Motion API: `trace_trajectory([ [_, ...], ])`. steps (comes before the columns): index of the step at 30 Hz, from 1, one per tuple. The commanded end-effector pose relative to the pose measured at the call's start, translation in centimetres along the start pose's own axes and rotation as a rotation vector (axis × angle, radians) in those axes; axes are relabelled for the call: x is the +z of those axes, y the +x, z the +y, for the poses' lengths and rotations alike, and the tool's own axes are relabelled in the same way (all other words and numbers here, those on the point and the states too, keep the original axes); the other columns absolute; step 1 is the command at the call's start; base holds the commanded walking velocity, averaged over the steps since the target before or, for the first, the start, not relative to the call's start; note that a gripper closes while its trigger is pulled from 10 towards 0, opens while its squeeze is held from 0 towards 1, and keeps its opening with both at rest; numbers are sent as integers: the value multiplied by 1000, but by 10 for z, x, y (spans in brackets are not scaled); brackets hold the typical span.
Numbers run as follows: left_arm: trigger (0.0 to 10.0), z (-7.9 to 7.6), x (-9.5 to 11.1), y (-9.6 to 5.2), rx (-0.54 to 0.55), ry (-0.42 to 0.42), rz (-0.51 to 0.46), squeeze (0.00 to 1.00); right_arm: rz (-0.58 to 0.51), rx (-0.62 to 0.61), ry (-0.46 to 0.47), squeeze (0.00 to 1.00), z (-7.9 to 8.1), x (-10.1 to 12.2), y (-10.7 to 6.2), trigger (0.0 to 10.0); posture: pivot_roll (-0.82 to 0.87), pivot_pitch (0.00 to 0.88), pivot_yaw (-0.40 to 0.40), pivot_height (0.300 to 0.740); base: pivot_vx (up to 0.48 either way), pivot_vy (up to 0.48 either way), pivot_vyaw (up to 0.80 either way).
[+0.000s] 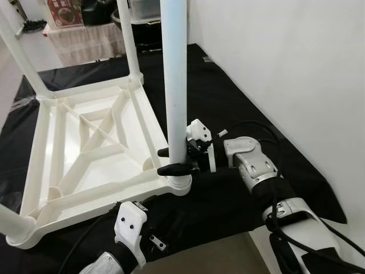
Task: Building children table
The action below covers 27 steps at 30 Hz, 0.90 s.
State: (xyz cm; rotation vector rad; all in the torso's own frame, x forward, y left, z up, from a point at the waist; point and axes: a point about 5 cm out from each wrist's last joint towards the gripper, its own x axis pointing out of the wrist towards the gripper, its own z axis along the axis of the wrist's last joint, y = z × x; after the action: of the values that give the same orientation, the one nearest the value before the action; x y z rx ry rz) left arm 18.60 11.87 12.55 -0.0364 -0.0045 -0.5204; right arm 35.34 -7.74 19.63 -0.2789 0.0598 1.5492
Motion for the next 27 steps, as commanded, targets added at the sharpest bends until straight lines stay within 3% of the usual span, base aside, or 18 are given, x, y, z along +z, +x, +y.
trace_trajectory([
  [1,10000,4,-3,-6,58,18,28,0,5,12,40,0,4,-12,-4,0,86,160,-14,740,0,0,0],
  [4,10000,5,-3,-10,92,24,40,0,2,-40,51,0,5,-20,-15,0,76,167,-11,740,0,0,0],
  [6,10000,4,-3,-16,122,22,56,0,41,-187,53,0,9,-36,-33,0,61,178,-15,740,0,0,0],
  [8,10000,4,-3,-16,122,22,56,0,41,-187,53,0,9,-36,-33,0,61,178,-15,740,0,0,0],
  [9,10000,4,-3,-20,138,19,61,0,45,-315,73,0,13,-44,-41,0,66,184,-33,740,0,0,0],
  [10,10000,4,-3,-20,138,19,61,0,45,-315,73,0,13,-44,-41,0,66,184,-33,740,0,0,0],
  [11,10000,5,-3,-23,149,18,65,0,62,-617,103,0,27,-60,-38,0,66,194,-32,740,0,0,0],
  [12,10000,5,-3,-23,149,18,65,0,62,-617,103,0,27,-60,-38,0,66,194,-32,740,0,0,0],
  [14,10000,8,-3,-25,147,18,66,0,81,-878,211,0,88,-72,-23,0,33,206,6,740,0,0,0],
  [16,10000,8,-3,-25,147,18,66,0,81,-878,211,0,88,-72,-23,0,33,206,6,740,0,0,0],
  [17,10000,9,-3,-25,141,18,66,0,79,-917,212,0,102,-68,-19,0,33,206,6,740,0,0,0],
  [19,10000,8,-3,-23,114,12,63,0,61,-890,214,0,101,-64,-15,0,28,200,28,740,0,0,0],
  [20,10000,7,-3,-18,59,0,59,0,50,-851,199,0,91,-62,-11,0,35,191,31,740,0,0,0],
  [24,10000,7,-3,-17,41,-4,58,0,44,-835,203,0,88,-61,-9,0,35,191,31,740,0,0,0],
  [25,10000,7,-3,-16,36,-12,57,0,34,-821,199,0,84,-58,-7,10000,35,190,30,740,0,0,0],
  [27,10000,7,-3,-15,35,-21,54,0,0,-771,182,0,78,-52,-5,10000,40,185,30,740,0,0,0],
])
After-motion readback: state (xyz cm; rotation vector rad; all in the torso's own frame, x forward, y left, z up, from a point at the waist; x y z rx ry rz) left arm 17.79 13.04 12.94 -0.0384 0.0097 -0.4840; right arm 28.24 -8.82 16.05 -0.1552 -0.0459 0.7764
